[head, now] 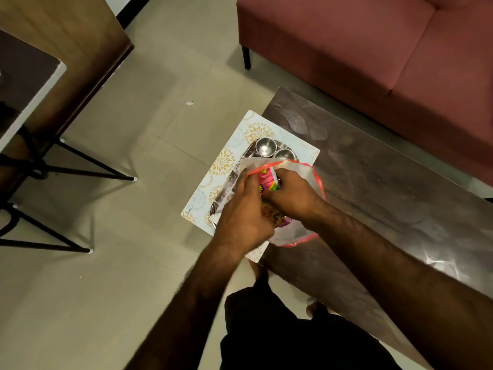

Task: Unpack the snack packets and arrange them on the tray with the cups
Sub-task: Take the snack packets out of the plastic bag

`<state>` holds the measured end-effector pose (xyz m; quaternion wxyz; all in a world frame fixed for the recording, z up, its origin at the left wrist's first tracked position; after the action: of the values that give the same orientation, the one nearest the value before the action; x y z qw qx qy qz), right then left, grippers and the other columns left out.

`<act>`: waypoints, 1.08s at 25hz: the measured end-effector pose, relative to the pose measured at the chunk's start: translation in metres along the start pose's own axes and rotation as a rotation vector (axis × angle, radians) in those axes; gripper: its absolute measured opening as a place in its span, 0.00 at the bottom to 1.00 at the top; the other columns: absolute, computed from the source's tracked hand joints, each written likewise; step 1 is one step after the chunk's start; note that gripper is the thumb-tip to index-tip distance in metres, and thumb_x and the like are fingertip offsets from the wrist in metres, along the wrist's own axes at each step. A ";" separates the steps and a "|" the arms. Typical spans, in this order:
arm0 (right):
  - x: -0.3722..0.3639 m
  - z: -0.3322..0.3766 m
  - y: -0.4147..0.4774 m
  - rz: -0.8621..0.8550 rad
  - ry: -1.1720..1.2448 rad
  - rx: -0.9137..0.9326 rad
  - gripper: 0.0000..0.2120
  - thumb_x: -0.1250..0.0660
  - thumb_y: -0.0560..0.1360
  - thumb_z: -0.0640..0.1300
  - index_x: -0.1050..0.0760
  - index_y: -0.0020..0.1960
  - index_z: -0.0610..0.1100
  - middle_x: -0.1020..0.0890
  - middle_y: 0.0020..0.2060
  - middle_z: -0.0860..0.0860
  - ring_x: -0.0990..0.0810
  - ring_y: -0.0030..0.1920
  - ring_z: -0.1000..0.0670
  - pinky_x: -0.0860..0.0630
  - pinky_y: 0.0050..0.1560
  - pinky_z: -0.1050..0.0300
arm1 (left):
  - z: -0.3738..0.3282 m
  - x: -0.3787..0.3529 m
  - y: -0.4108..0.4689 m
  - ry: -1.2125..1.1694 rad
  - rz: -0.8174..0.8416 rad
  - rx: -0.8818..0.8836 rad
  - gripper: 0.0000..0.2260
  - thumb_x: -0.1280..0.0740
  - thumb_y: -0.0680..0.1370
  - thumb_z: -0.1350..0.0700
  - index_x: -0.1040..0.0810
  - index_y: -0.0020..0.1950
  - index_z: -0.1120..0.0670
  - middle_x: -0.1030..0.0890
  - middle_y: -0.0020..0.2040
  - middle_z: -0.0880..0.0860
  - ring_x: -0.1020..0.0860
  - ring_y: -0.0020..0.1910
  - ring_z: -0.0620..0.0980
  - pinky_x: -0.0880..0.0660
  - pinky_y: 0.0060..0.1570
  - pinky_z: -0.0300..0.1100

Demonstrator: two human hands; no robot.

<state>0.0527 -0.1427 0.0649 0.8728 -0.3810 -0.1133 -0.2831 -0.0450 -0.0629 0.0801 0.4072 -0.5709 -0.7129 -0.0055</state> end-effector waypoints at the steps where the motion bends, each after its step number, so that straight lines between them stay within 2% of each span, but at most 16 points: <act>1: 0.001 -0.004 0.000 -0.008 0.033 -0.006 0.09 0.32 0.75 0.37 0.21 0.51 0.50 0.20 0.42 0.53 0.21 0.43 0.53 0.28 0.39 0.66 | 0.005 0.004 0.005 -0.040 -0.012 0.004 0.45 0.25 0.63 0.48 0.41 0.78 0.50 0.37 0.78 0.49 0.26 0.69 0.56 0.25 0.64 0.53; 2: 0.005 -0.005 -0.003 -0.027 0.085 -0.015 0.08 0.32 0.74 0.38 0.23 0.47 0.52 0.18 0.41 0.55 0.19 0.41 0.55 0.26 0.40 0.64 | 0.009 0.009 0.010 -0.070 -0.028 0.007 0.45 0.25 0.63 0.49 0.40 0.78 0.50 0.34 0.76 0.50 0.26 0.69 0.55 0.25 0.64 0.52; 4: 0.013 -0.009 -0.005 -0.083 0.236 -0.007 0.08 0.33 0.73 0.40 0.21 0.44 0.53 0.14 0.39 0.55 0.15 0.41 0.55 0.21 0.41 0.61 | 0.019 0.016 0.017 -0.116 -0.060 0.003 0.44 0.21 0.66 0.53 0.40 0.78 0.49 0.30 0.73 0.50 0.25 0.67 0.52 0.25 0.61 0.45; 7: 0.025 -0.016 -0.005 -0.089 0.406 -0.024 0.10 0.35 0.72 0.43 0.19 0.50 0.51 0.12 0.41 0.58 0.13 0.39 0.59 0.21 0.34 0.66 | 0.025 0.019 0.023 -0.185 -0.072 -0.038 0.44 0.19 0.66 0.53 0.38 0.76 0.46 0.28 0.71 0.48 0.27 0.64 0.45 0.30 0.55 0.35; 9: 0.024 -0.020 -0.006 -0.008 0.465 -0.026 0.12 0.30 0.71 0.46 0.20 0.54 0.52 0.12 0.43 0.58 0.12 0.42 0.59 0.19 0.37 0.65 | 0.026 0.017 0.025 -0.207 -0.071 -0.054 0.44 0.18 0.65 0.54 0.36 0.75 0.45 0.27 0.68 0.45 0.27 0.62 0.43 0.30 0.51 0.29; 11: 0.019 -0.023 -0.009 0.038 0.437 0.019 0.20 0.23 0.70 0.45 0.22 0.61 0.50 0.11 0.48 0.54 0.12 0.47 0.54 0.15 0.47 0.56 | 0.026 0.015 0.025 -0.253 -0.065 -0.064 0.44 0.17 0.63 0.56 0.35 0.74 0.44 0.26 0.66 0.44 0.25 0.61 0.43 0.26 0.52 0.31; 13: 0.020 -0.027 -0.013 -0.007 0.413 0.039 0.25 0.20 0.70 0.41 0.23 0.64 0.47 0.12 0.51 0.51 0.12 0.50 0.51 0.15 0.55 0.48 | 0.026 0.017 0.025 -0.279 -0.049 -0.077 0.43 0.17 0.63 0.54 0.35 0.73 0.42 0.25 0.62 0.39 0.24 0.61 0.42 0.23 0.53 0.34; 15: 0.031 -0.037 -0.018 -0.060 0.512 0.061 0.25 0.20 0.69 0.38 0.22 0.63 0.44 0.12 0.52 0.47 0.12 0.52 0.46 0.16 0.56 0.45 | 0.026 0.020 0.025 -0.294 -0.033 -0.085 0.39 0.17 0.64 0.50 0.34 0.69 0.39 0.25 0.56 0.27 0.23 0.58 0.34 0.21 0.51 0.33; 17: 0.046 -0.051 -0.025 -0.101 0.679 0.087 0.26 0.19 0.67 0.37 0.22 0.63 0.40 0.12 0.53 0.42 0.12 0.53 0.41 0.15 0.53 0.45 | 0.024 0.024 0.027 -0.288 -0.038 -0.072 0.35 0.18 0.65 0.49 0.33 0.64 0.35 0.28 0.51 0.18 0.26 0.54 0.22 0.22 0.48 0.29; 18: 0.056 -0.061 -0.029 -0.136 0.774 0.086 0.27 0.19 0.66 0.37 0.22 0.63 0.39 0.12 0.54 0.41 0.12 0.53 0.40 0.15 0.52 0.45 | 0.023 0.026 0.029 -0.273 -0.053 -0.063 0.33 0.18 0.66 0.50 0.33 0.62 0.34 0.29 0.49 0.15 0.28 0.51 0.18 0.24 0.46 0.27; 20: 0.076 -0.086 -0.034 -0.249 0.944 0.037 0.29 0.19 0.65 0.39 0.21 0.64 0.38 0.13 0.55 0.39 0.12 0.51 0.41 0.16 0.49 0.46 | 0.025 0.028 0.033 -0.250 -0.096 -0.036 0.32 0.19 0.67 0.51 0.31 0.64 0.36 0.29 0.47 0.17 0.30 0.47 0.15 0.26 0.45 0.27; 22: 0.091 -0.117 -0.033 -0.369 1.041 -0.053 0.29 0.20 0.65 0.41 0.21 0.64 0.37 0.13 0.55 0.40 0.12 0.49 0.43 0.16 0.49 0.46 | 0.029 0.030 0.037 -0.212 -0.131 -0.019 0.35 0.19 0.67 0.52 0.30 0.70 0.43 0.31 0.49 0.21 0.29 0.48 0.18 0.28 0.51 0.32; 23: 0.094 -0.135 -0.030 -0.414 1.077 -0.111 0.30 0.21 0.64 0.42 0.21 0.65 0.37 0.13 0.56 0.40 0.12 0.49 0.43 0.16 0.49 0.45 | 0.030 0.030 0.038 -0.181 -0.138 -0.024 0.36 0.19 0.67 0.53 0.30 0.72 0.45 0.31 0.50 0.23 0.27 0.49 0.22 0.27 0.54 0.36; 24: 0.092 -0.152 -0.024 -0.440 1.113 -0.176 0.30 0.21 0.64 0.41 0.21 0.65 0.37 0.14 0.57 0.39 0.12 0.50 0.43 0.16 0.50 0.43 | 0.030 0.031 0.038 -0.149 -0.140 -0.032 0.37 0.19 0.67 0.54 0.30 0.72 0.45 0.30 0.51 0.24 0.23 0.51 0.30 0.26 0.55 0.40; 26: 0.079 -0.184 -0.006 -0.448 1.182 -0.299 0.30 0.22 0.65 0.39 0.22 0.66 0.37 0.15 0.59 0.38 0.13 0.54 0.39 0.17 0.54 0.38 | 0.032 0.030 0.040 -0.102 -0.140 -0.030 0.38 0.19 0.67 0.56 0.31 0.73 0.44 0.25 0.55 0.30 0.19 0.55 0.53 0.24 0.53 0.45; 27: 0.069 -0.197 0.005 -0.437 1.196 -0.350 0.29 0.22 0.66 0.38 0.22 0.67 0.37 0.15 0.58 0.37 0.14 0.55 0.38 0.17 0.54 0.38 | 0.034 0.029 0.042 -0.091 -0.142 -0.017 0.38 0.19 0.67 0.57 0.31 0.73 0.44 0.24 0.59 0.36 0.19 0.54 0.59 0.23 0.52 0.46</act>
<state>0.1079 -0.3116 -0.0444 0.6329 -0.2627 0.3638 -0.6309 -0.0309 -0.0086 0.0551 0.3684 -0.5218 -0.7693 -0.0145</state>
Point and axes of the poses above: each hand's wrist, its own y-axis towards the middle knuckle, its own x-axis out of the back of the hand, z = x × y, the point moved 2 cm from there along y, towards the middle knuckle
